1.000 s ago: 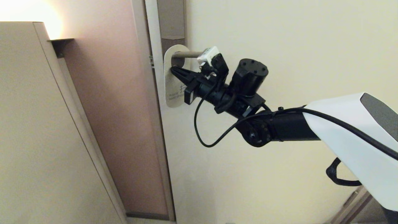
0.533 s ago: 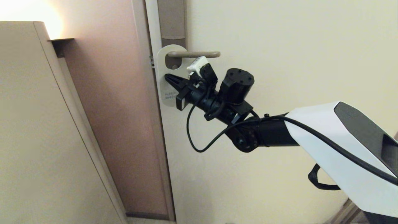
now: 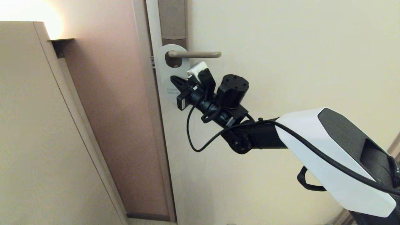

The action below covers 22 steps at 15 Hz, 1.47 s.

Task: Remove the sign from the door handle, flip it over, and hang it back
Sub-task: Hang the sign back with the other side facing out, then take down the sign

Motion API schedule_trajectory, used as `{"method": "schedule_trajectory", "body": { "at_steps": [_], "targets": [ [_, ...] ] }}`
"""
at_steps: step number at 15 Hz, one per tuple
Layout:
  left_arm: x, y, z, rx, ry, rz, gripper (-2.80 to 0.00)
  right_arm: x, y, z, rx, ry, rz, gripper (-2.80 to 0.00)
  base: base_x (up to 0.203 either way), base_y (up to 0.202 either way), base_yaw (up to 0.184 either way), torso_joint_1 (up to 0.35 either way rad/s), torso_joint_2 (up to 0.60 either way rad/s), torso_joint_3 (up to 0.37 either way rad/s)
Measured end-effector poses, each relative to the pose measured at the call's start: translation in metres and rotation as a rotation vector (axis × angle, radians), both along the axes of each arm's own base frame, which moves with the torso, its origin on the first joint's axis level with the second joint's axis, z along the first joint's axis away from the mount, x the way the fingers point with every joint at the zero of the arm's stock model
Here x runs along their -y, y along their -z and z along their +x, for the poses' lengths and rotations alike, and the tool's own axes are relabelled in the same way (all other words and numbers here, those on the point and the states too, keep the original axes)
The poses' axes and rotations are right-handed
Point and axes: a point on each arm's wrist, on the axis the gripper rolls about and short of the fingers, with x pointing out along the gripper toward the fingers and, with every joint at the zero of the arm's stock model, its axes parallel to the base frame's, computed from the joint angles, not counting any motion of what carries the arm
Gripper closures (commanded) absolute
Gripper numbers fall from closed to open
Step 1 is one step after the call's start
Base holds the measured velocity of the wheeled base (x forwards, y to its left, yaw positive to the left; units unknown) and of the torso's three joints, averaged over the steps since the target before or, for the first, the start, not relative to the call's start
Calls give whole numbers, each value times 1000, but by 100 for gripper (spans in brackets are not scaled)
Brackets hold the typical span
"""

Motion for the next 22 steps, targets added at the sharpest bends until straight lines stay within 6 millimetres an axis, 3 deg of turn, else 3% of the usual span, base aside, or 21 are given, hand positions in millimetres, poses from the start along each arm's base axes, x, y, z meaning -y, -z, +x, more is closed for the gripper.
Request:
{"method": "schedule_trajectory", "body": {
  "at_steps": [7,10,12,16,19,22],
  "targets": [
    [0,0,0,0,0,0,0,2,12,-3,-38,1,-32,0,0,0,0,0,0,0],
    [0,0,0,0,0,0,0,18,16,-13,-89,17,-98,0,0,0,0,0,0,0],
    [0,0,0,0,0,0,0,38,18,-23,-155,42,-156,0,0,0,0,0,0,0],
    [0,0,0,0,0,0,0,111,6,-44,-304,194,-240,0,0,0,0,0,0,0],
    [0,0,0,0,0,0,0,188,-19,-67,-370,363,-243,0,0,0,0,0,0,0],
    [0,0,0,0,0,1,0,272,-37,-109,-401,579,-201,0,0,0,0,0,0,0]
  ]
}}
